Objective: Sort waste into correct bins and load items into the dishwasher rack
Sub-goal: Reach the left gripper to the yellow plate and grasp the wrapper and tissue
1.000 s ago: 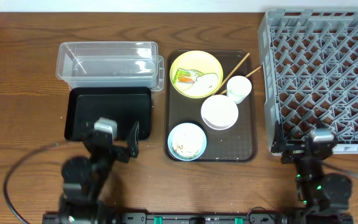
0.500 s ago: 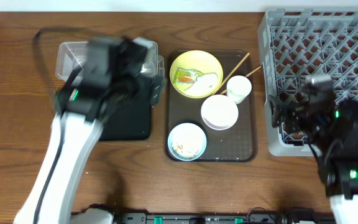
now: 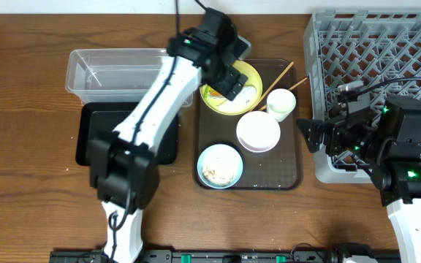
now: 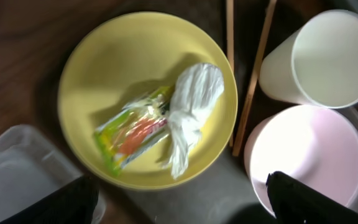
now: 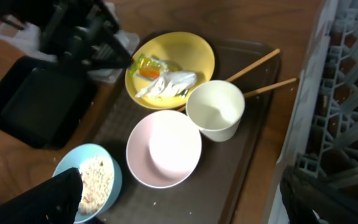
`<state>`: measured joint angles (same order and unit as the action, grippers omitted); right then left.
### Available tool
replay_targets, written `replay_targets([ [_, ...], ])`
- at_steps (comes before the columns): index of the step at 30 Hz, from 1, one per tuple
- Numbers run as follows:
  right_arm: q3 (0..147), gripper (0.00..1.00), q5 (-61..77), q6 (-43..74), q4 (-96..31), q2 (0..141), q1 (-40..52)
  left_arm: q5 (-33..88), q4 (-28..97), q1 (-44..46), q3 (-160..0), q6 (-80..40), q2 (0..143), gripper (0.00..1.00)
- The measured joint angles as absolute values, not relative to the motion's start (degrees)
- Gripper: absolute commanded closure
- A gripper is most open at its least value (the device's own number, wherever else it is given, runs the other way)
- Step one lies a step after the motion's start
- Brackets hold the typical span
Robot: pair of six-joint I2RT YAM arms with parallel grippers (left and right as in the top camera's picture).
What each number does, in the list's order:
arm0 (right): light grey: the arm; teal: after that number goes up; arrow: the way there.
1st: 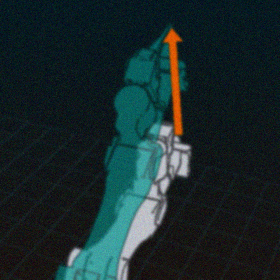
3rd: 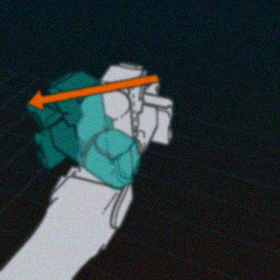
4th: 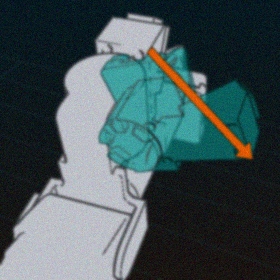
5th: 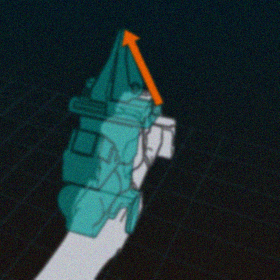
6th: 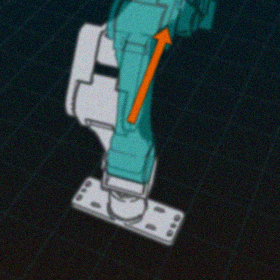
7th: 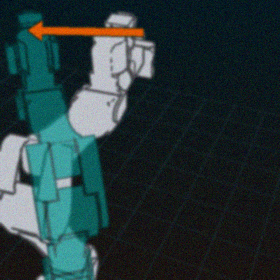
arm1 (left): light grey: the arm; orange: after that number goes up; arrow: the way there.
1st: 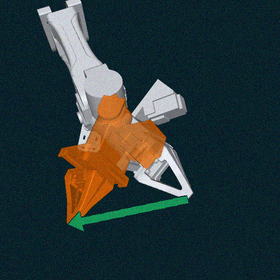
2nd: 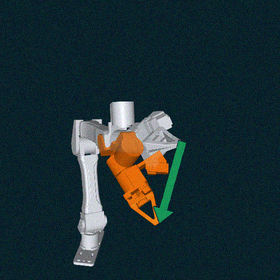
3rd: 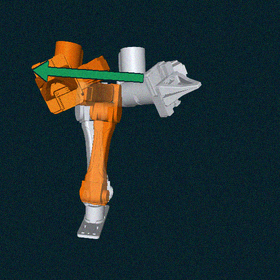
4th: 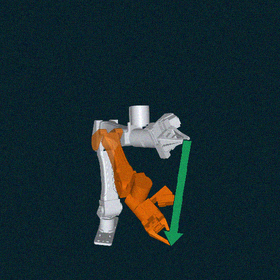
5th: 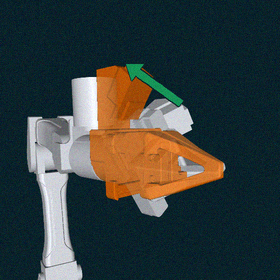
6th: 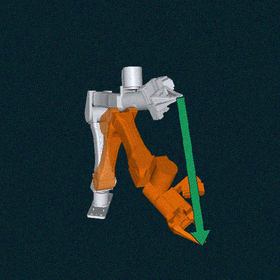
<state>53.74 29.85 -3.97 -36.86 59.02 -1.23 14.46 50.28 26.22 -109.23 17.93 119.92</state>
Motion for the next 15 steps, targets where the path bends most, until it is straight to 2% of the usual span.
replay_targets([
  [15,53.74,0.01,28.69,-5.3,-37.98,59.02,-1.23,10.02,43.72,27.64,-109.25,24.05,132.97,0.11],
])
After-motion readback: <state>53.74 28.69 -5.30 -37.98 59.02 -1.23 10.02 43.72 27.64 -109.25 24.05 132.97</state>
